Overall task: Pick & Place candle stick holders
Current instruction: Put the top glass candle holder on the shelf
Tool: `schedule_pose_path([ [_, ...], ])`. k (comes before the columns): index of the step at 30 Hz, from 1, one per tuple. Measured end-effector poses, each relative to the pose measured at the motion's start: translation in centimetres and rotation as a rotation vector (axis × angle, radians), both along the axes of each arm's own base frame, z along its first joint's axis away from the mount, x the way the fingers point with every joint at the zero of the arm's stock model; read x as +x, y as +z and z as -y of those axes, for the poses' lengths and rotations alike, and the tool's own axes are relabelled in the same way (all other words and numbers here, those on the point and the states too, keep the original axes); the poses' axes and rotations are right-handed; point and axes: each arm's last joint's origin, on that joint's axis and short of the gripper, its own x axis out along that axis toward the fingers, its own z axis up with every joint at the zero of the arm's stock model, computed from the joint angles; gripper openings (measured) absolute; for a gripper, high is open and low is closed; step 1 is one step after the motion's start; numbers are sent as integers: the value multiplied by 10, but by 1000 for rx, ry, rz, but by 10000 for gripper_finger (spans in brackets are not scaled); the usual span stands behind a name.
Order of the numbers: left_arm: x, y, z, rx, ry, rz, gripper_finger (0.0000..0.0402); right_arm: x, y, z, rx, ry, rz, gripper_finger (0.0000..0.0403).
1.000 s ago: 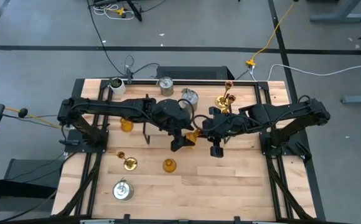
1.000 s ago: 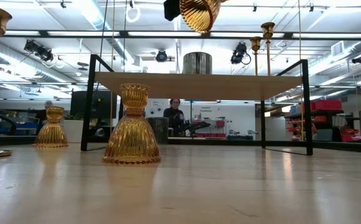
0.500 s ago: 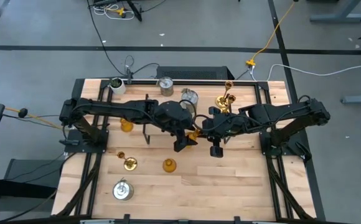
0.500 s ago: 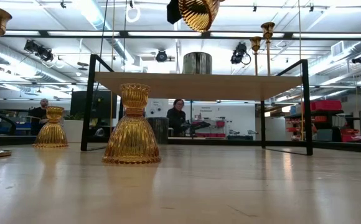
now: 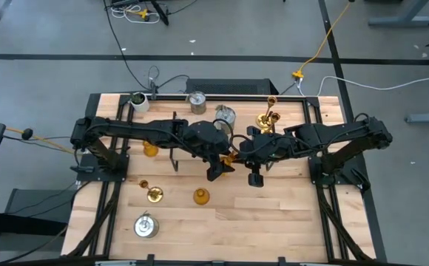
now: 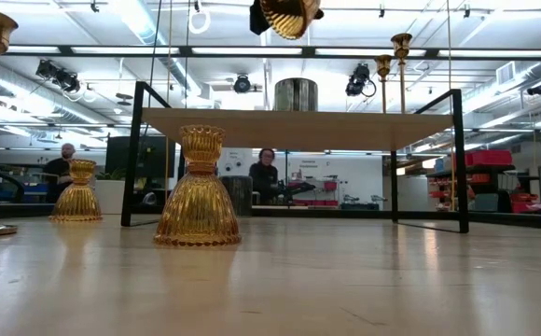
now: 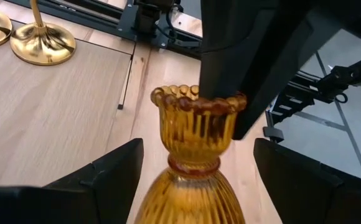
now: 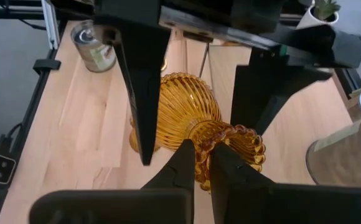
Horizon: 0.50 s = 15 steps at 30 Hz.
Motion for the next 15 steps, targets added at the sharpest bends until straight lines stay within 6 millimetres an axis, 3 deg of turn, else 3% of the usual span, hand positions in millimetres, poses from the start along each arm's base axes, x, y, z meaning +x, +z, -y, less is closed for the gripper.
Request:
schedule_pose_path([
  [15, 0, 0, 0, 0, 1, 0, 217, 0, 0, 0, -3, 4, 5, 13],
])
